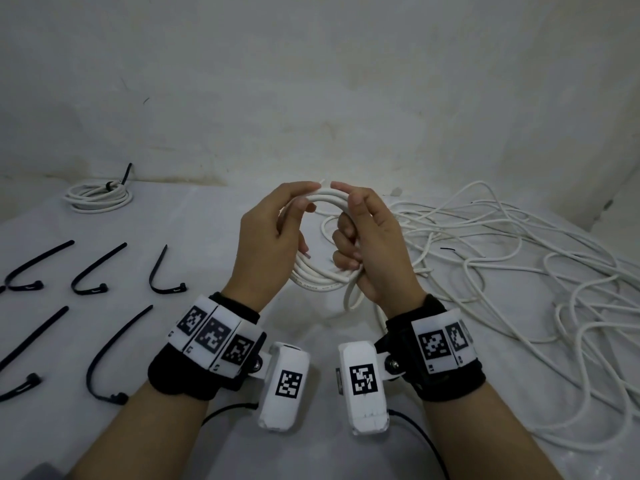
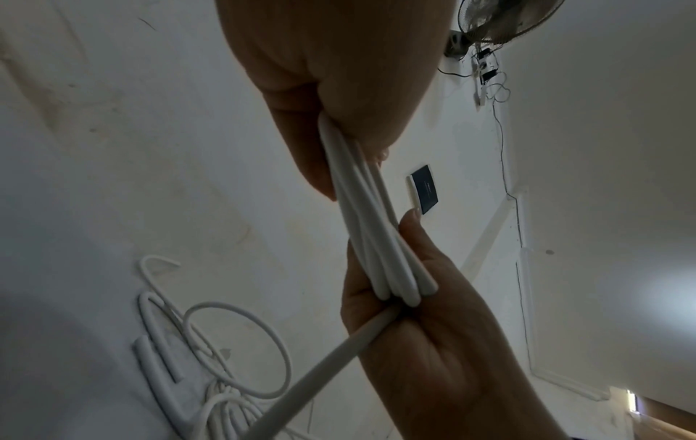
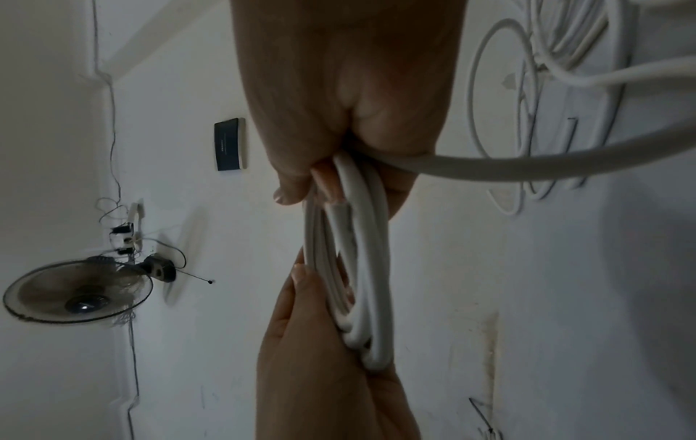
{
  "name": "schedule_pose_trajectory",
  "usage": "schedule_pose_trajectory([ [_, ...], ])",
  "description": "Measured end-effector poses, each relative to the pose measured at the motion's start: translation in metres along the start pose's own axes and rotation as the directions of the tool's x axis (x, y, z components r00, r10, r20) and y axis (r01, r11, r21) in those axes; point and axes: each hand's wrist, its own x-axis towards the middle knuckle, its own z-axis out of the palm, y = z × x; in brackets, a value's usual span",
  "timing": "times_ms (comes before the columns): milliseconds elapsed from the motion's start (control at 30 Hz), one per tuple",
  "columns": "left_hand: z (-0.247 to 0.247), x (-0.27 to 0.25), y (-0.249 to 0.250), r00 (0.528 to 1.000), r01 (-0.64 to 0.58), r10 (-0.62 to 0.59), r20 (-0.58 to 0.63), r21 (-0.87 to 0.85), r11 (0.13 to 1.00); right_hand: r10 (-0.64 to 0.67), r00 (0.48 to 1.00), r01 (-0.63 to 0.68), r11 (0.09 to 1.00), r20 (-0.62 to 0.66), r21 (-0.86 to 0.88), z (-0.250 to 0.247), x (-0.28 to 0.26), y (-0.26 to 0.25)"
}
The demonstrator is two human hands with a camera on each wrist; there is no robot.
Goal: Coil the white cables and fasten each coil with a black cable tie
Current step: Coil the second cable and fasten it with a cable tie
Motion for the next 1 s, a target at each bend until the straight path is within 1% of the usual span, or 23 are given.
schedule_pose_trajectory([
  [33,0.001,0.001,0.001,0.999,0.036,-0.035,0.008,-0.060,0.998,-0.011,1.000,0.011,1.000,-0.014,0.015,0.000,0.000,-0.001],
  [67,0.002,0.001,0.002,0.995,0.100,-0.097,0.024,-0.152,0.983,-0.021,0.999,0.022,0.999,-0.030,0.027,0.000,0.000,-0.001],
  [100,0.004,0.001,0.003,0.980,0.198,-0.190,0.055,-0.278,0.940,-0.027,0.999,0.029,0.999,-0.042,0.040,0.000,0.001,-0.001],
  [133,0.006,0.001,0.005,0.950,0.312,-0.294,0.109,-0.421,0.852,-0.026,0.998,0.028,0.998,-0.048,0.055,0.001,0.000,-0.001],
  [167,0.007,0.002,0.007,0.909,0.410,-0.376,0.177,-0.537,0.737,-0.018,0.999,0.021,0.997,-0.048,0.068,0.001,0.000,0.000],
  [200,0.007,0.002,0.009,0.875,0.471,-0.425,0.231,-0.610,0.637,-0.008,0.999,0.011,0.997,-0.042,0.079,0.002,0.000,0.000],
  [233,0.008,0.003,0.010,0.856,0.497,-0.446,0.262,-0.652,0.573,0.000,0.999,0.003,0.996,-0.035,0.088,0.003,-0.001,0.001],
  [267,0.007,0.003,0.010,0.852,0.500,-0.447,0.274,-0.681,0.535,0.002,1.000,0.001,0.995,-0.030,0.096,0.004,-0.002,0.002],
  [333,0.008,0.002,0.010,0.864,0.465,-0.437,0.249,-0.727,0.505,-0.009,0.999,0.013,0.993,-0.037,0.117,0.007,-0.002,0.003],
  [433,0.012,-0.002,0.012,0.890,0.396,-0.413,0.196,-0.783,0.481,-0.015,0.997,0.027,0.987,-0.076,0.160,0.010,-0.002,0.003],
  [533,0.012,-0.003,0.013,0.901,0.333,-0.414,0.131,-0.820,0.466,-0.014,0.999,0.022,0.988,-0.052,0.154,0.012,-0.004,0.005],
  [667,0.001,0.001,0.009,0.863,0.299,-0.502,0.052,-0.854,0.426,-0.021,0.998,0.012,0.990,0.062,0.138,0.015,-0.006,0.010],
  [733,-0.002,0.003,0.007,0.854,0.307,-0.519,0.041,-0.845,0.438,-0.014,0.995,0.001,0.993,0.104,0.121,0.015,-0.006,0.011],
  [800,-0.004,0.004,0.006,0.867,0.321,-0.496,0.049,-0.815,0.481,-0.003,0.992,-0.012,0.993,0.124,0.116,0.015,-0.007,0.012],
  [867,-0.004,0.005,0.005,0.887,0.339,-0.456,0.071,-0.771,0.539,-0.008,0.994,-0.003,0.995,0.109,0.101,0.016,-0.007,0.011],
  [1000,-0.004,0.004,0.006,0.939,0.303,-0.335,0.073,-0.632,0.713,-0.054,0.998,0.053,0.998,0.027,0.039,0.015,-0.006,0.009],
])
